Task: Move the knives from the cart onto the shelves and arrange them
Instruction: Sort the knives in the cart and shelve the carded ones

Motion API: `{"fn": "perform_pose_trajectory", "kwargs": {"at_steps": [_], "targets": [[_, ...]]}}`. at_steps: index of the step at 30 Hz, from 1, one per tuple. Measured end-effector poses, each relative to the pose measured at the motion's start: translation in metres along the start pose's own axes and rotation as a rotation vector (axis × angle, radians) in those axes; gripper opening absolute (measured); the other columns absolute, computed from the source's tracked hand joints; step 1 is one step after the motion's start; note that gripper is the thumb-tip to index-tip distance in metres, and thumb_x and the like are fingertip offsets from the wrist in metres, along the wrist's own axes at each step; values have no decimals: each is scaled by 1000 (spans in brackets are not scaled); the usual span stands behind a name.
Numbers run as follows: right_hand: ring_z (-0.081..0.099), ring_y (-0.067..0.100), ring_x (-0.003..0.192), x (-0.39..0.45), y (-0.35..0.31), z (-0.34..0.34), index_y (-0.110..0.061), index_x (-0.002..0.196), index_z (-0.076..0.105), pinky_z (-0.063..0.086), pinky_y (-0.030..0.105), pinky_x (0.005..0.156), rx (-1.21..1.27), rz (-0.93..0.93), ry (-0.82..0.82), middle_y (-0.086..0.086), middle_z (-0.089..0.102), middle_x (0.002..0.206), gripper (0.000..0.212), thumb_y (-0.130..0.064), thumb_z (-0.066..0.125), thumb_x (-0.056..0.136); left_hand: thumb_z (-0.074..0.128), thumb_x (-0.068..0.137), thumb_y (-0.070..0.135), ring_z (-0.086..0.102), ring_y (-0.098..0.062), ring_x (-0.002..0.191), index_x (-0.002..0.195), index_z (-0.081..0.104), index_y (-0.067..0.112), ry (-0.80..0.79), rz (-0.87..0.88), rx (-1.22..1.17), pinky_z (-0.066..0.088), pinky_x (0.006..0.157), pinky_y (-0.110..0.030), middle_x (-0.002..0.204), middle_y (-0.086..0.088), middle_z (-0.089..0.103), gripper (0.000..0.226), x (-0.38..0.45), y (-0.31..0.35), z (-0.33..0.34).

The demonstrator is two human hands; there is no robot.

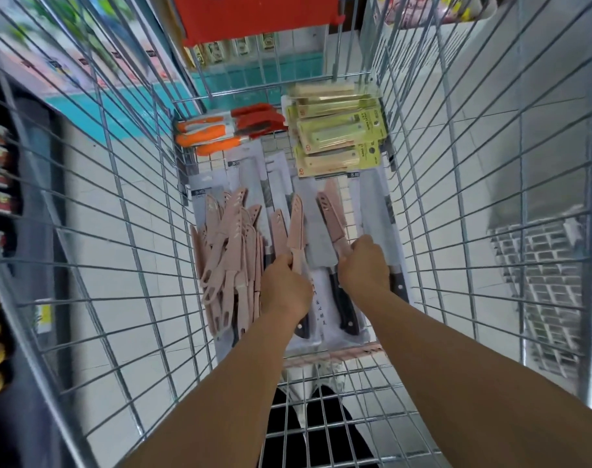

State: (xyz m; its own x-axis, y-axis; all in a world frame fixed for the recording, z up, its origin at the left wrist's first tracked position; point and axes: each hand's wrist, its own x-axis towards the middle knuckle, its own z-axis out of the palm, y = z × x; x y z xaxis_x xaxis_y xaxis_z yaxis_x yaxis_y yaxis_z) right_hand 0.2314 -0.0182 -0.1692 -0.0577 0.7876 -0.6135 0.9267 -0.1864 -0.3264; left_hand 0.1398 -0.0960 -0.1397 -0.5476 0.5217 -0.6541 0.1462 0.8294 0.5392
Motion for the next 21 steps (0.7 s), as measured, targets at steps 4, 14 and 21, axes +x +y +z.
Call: {"fn": "perform_pose_trajectory", "kwargs": {"at_steps": [4, 14, 21], "targets": [[59, 34, 95, 4, 1, 1, -1, 113, 54, 44, 34, 71, -62, -21, -50, 19, 55, 114, 24, -9, 54, 91, 44, 94, 2, 51, -20, 77, 121, 57, 12, 7, -17, 12, 44, 68, -27, 92, -2, 56, 31, -2, -4, 0], [55, 25, 84, -41, -35, 3, -10, 101, 53, 38, 27, 64, -16, -258, -145, 9, 57, 92, 11, -16, 46, 96, 40, 97, 4, 52, -10, 78, 127, 54, 15, 176, -1, -86, 35, 59, -12, 107, -1, 64, 35, -18, -2, -23], [59, 28, 89, -72, -65, 41, -11, 103, 59, 43, 32, 70, 53, -338, -333, 10, 65, 100, 16, -20, 47, 95, 44, 95, 7, 51, -21, 76, 99, 64, 7, 343, -135, -5, 33, 59, -24, 96, -11, 66, 21, -24, -36, -48]]}}
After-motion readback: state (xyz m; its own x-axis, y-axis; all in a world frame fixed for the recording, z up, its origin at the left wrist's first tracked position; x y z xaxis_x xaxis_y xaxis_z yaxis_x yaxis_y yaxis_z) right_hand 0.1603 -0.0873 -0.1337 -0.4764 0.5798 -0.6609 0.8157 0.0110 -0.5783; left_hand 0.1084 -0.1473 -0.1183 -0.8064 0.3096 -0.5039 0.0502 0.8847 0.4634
